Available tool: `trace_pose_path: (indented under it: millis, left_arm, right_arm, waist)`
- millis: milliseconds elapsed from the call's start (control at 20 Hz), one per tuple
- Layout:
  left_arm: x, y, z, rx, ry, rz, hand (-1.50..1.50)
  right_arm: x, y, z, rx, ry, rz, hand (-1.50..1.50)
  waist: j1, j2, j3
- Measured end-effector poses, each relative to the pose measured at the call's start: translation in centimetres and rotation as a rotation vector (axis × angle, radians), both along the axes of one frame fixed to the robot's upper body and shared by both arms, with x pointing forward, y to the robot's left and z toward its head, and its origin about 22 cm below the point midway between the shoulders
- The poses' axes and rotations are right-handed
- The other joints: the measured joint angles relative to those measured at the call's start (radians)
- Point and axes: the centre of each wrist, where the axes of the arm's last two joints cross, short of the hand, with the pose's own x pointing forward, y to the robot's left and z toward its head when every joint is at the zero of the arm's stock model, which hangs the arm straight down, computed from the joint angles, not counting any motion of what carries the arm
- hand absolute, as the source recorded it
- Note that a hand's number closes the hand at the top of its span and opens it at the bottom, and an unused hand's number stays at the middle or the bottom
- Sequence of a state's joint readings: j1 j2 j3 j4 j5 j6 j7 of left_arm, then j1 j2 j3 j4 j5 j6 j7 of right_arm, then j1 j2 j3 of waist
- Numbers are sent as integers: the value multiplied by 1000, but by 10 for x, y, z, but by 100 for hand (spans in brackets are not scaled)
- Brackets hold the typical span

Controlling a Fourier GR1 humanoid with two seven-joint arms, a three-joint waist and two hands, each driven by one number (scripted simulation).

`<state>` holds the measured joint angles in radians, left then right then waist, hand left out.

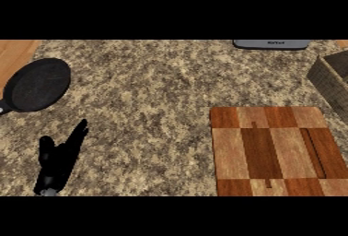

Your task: Pick the lemon from the cutting board and place it in the basket

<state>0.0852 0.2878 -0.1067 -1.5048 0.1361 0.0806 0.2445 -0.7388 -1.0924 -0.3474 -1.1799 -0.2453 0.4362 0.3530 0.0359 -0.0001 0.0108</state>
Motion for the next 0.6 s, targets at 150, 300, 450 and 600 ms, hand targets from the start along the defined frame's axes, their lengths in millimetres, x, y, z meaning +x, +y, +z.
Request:
trace_pose_path:
  millis: [150,300,450,600]
  left_arm:
    - [1,0,-1,-2,-5,-3,0]
    - [0,2,0,2,-3,-5,0]
    - [-1,1,-1,4,-7,-3,0]
    - [-1,-1,-2,7,-9,1,0]
  right_arm:
    - [17,-5,-17,89,20,3,150]
    - [29,-13,-32,133,34,6,150]
    - [36,-19,-41,153,40,6,150]
    - [45,-23,-57,166,42,10,150]
  waist:
    - [2,0,1]
    - [2,1,1]
    - [1,1,1]
    - [-2,-1,2]
